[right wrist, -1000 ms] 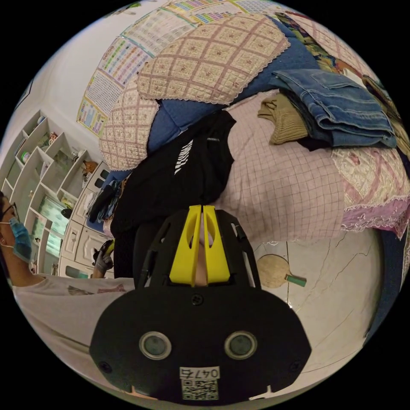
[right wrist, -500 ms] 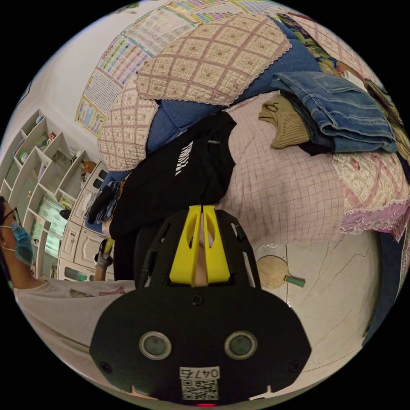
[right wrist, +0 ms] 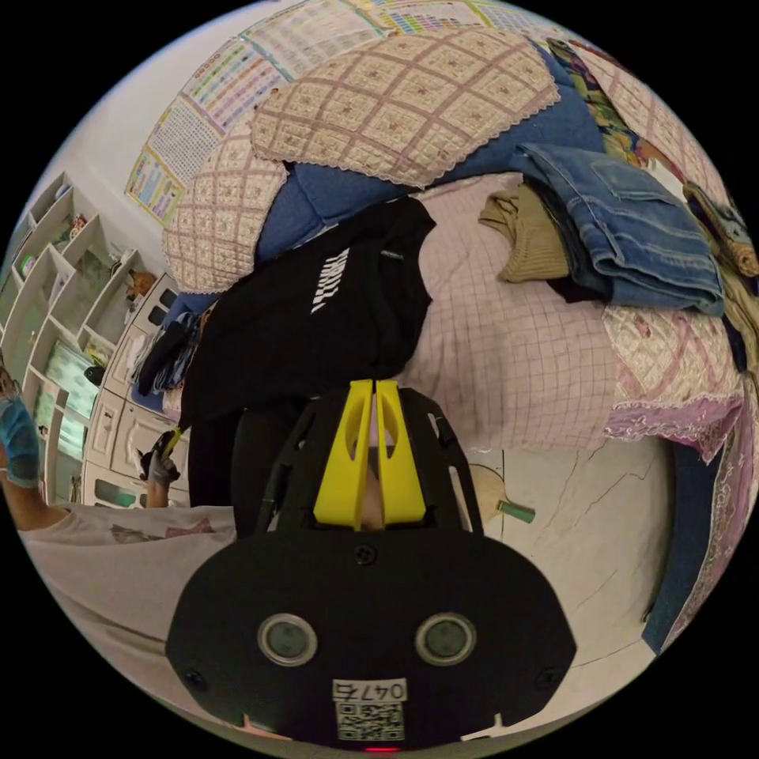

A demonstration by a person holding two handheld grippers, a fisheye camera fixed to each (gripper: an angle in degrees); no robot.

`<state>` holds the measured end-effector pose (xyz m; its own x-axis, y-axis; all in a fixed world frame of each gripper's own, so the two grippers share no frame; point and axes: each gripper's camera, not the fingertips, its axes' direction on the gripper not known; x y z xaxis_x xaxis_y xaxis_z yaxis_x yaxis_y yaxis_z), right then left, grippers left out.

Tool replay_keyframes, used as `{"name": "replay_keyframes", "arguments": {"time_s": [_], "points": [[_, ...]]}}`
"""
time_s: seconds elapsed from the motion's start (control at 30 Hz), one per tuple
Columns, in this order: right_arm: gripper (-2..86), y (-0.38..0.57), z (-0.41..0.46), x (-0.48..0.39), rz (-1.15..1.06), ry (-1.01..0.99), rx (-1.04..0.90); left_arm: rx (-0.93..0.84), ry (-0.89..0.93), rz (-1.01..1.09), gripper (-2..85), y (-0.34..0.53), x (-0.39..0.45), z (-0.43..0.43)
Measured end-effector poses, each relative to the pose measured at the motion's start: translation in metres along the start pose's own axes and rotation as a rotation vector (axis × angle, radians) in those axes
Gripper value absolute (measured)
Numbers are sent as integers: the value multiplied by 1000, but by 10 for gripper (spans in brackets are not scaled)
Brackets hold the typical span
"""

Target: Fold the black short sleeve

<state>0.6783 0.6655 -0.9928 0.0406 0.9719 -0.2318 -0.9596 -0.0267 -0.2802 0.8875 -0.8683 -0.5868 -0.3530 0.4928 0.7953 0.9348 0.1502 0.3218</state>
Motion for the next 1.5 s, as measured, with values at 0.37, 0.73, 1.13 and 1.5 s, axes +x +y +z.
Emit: {"name": "replay_keyframes", "arguments": {"time_s": [0.37,0.73,1.13,1.5], "points": [[-11,-25,74,-58,-87,112,106,106,-88,259,-10,-45,91,86],[25,-52,213,-71,-45,150,-105,-31,-245,101,-5,-80,61,274],[24,-182,298,-227,-483,126,163,-2,-98,490,7,-204,253,489],[0,-264,496,-407,-741,-559,288,-98,-86,652,64,-465,483,891]]}}
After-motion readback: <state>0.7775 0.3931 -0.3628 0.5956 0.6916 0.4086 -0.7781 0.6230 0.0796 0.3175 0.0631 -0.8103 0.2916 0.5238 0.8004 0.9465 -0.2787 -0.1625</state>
